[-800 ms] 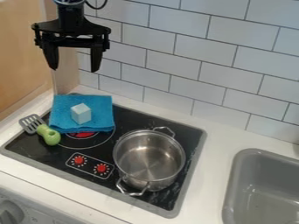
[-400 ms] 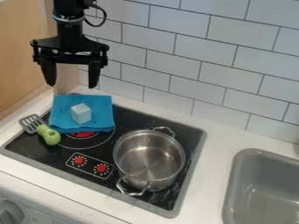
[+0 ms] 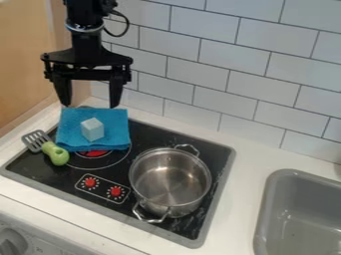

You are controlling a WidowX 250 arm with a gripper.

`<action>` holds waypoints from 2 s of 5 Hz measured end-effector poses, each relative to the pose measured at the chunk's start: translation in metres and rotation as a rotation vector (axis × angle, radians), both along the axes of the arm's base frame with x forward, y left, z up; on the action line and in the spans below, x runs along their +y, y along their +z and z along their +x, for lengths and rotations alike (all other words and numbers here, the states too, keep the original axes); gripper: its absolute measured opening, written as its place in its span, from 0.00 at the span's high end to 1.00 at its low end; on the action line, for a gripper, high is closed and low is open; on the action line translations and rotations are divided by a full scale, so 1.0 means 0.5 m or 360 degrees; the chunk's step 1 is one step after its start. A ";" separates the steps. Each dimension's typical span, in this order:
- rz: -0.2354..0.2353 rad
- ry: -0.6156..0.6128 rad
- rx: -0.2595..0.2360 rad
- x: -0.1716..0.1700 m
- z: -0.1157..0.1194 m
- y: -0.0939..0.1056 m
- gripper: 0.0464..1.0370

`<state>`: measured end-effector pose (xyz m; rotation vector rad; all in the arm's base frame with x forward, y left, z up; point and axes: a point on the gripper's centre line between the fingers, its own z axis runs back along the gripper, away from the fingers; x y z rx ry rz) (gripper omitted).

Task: Removing the silverware from the burner and placing it on top of the counter

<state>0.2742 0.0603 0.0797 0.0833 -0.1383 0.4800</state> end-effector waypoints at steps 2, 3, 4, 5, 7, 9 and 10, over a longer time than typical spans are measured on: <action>-0.0193 -0.0190 -0.0009 -0.067 -0.032 -0.039 0.04; -0.0300 -0.0306 -0.0034 -0.093 -0.037 -0.052 0.04; -0.0351 -0.0391 -0.0010 -0.104 -0.039 -0.066 0.04; -0.0396 -0.0486 0.0021 -0.128 -0.038 -0.085 0.04; -0.0420 -0.0585 0.0150 -0.148 -0.050 -0.132 0.04; -0.0369 -0.0628 0.0195 -0.160 -0.051 -0.149 0.38; -0.0349 -0.0599 0.0180 -0.156 -0.047 -0.150 0.71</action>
